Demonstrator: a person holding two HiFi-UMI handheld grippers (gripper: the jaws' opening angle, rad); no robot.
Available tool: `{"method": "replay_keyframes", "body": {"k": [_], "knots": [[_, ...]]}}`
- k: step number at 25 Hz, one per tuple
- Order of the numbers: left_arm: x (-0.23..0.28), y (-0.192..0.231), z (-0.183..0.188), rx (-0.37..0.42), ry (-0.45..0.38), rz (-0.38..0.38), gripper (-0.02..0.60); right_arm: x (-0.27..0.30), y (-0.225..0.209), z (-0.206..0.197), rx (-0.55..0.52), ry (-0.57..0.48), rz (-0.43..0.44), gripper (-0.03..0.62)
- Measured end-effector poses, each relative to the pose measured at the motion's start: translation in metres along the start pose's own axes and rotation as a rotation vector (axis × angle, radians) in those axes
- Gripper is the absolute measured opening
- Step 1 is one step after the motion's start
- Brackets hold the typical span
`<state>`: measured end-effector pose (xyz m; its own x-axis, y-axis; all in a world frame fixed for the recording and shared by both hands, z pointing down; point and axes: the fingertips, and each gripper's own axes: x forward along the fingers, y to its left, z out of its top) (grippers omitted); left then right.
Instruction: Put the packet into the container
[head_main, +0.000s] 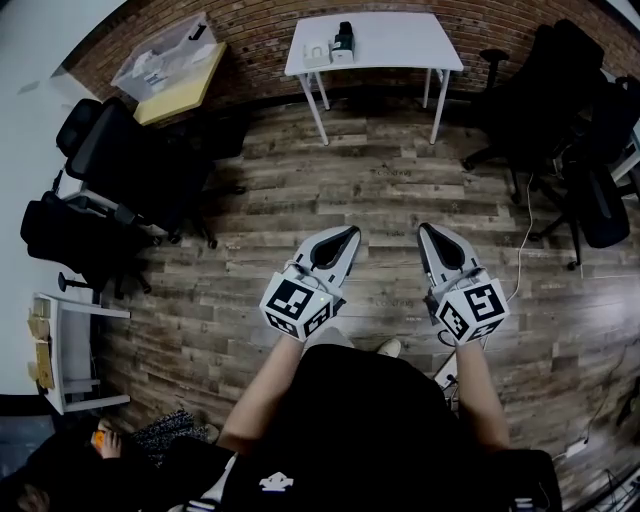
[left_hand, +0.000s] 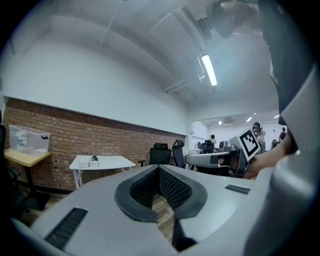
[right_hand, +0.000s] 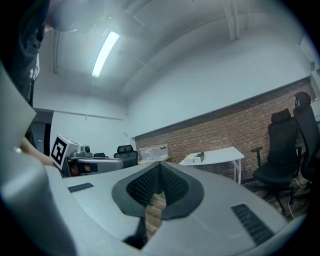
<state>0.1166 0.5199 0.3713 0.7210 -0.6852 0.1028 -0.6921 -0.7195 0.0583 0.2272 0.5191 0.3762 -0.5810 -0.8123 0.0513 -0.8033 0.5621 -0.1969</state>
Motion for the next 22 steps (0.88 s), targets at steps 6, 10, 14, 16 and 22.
{"method": "replay_keyframes", "body": {"k": [6,10,14,16,22], "knots": [[0.01,-0.002,-0.003,0.005,0.02,0.012,0.006,0.008,-0.013,-0.004,0.031,-0.001,0.023,0.005],[0.015,0.018,-0.006,-0.009,0.024,0.032,0.006,0.028,-0.018,-0.006,0.049,0.005,0.034,0.005],[0.036,0.039,-0.012,-0.015,0.025,0.021,0.006,0.051,-0.033,-0.01,0.039,0.02,0.03,0.005],[0.052,0.055,-0.013,-0.017,0.024,0.012,0.006,0.069,-0.044,-0.009,0.034,0.023,0.024,0.005],[0.107,0.123,-0.005,-0.013,0.006,-0.02,0.006,0.15,-0.078,-0.007,0.006,0.05,0.017,0.005]]}}
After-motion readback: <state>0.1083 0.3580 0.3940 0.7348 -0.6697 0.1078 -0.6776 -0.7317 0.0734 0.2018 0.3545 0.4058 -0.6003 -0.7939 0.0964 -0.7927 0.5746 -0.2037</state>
